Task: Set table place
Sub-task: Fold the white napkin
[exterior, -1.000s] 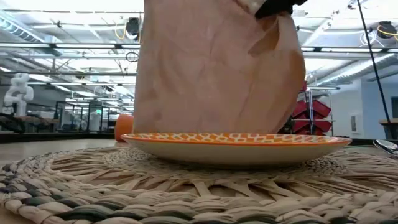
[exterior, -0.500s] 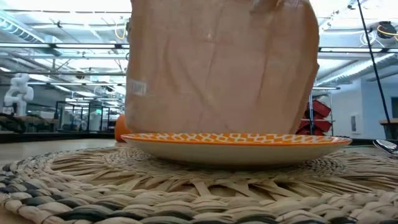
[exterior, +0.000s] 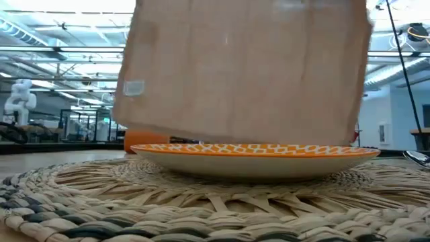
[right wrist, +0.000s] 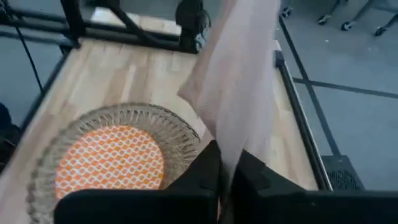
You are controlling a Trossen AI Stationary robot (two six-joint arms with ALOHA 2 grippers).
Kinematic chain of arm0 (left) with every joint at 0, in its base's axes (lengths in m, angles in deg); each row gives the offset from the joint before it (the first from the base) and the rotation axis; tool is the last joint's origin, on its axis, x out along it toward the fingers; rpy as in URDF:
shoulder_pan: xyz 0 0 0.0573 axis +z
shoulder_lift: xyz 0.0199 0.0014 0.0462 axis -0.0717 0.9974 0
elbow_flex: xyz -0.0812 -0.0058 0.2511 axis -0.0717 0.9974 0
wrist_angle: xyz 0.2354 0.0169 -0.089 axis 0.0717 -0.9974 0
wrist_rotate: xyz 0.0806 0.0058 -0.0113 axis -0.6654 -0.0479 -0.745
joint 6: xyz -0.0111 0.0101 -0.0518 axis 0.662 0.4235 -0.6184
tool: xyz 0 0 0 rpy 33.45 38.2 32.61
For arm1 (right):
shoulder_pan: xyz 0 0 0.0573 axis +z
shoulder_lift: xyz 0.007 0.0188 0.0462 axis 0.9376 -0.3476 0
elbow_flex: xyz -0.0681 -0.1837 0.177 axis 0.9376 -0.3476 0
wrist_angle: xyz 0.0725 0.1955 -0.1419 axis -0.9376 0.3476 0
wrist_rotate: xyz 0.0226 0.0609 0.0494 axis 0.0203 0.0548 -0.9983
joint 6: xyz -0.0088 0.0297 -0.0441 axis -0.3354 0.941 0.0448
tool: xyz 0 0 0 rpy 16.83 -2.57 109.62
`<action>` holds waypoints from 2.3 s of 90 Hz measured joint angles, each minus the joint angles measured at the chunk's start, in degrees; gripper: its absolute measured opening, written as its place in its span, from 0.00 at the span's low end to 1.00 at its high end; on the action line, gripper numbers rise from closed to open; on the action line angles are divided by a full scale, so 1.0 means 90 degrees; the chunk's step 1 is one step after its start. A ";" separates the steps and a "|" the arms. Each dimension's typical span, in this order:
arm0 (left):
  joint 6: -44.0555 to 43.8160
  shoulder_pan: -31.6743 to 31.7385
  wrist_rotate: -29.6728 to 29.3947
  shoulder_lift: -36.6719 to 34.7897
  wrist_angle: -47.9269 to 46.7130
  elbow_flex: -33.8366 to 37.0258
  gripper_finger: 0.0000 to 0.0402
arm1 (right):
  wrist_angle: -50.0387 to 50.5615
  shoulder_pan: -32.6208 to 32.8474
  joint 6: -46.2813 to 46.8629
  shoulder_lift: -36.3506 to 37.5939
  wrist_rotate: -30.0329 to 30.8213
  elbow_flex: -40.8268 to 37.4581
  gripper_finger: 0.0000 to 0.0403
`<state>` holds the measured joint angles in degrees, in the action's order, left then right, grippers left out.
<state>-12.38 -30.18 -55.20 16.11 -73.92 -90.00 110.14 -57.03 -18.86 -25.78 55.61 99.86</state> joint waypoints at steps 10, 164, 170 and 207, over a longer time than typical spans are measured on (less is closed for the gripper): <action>0.0096 -0.0074 0.0001 -0.0042 0.0010 0.0000 0.00 | 0.0339 0.0095 0.0385 -0.0018 -0.0477 0.0602 0.00; -0.0056 -0.1750 0.0467 0.0077 0.0340 0.0007 0.00 | 0.2103 0.0873 0.1222 -0.1338 -0.2700 0.2441 0.00; -0.0018 -0.1788 0.0389 0.0074 0.0345 0.0007 0.00 | 0.2095 0.0902 0.1245 -0.1277 -0.2696 0.2441 0.00; -0.0066 -0.1709 0.0553 0.0033 0.0186 0.0007 0.00 | 0.2510 0.0642 0.1224 -0.1076 -0.2523 0.2446 0.00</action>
<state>-12.97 -45.56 -50.22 16.41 -72.24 -89.93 132.73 -51.25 -7.84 -35.46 32.90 121.88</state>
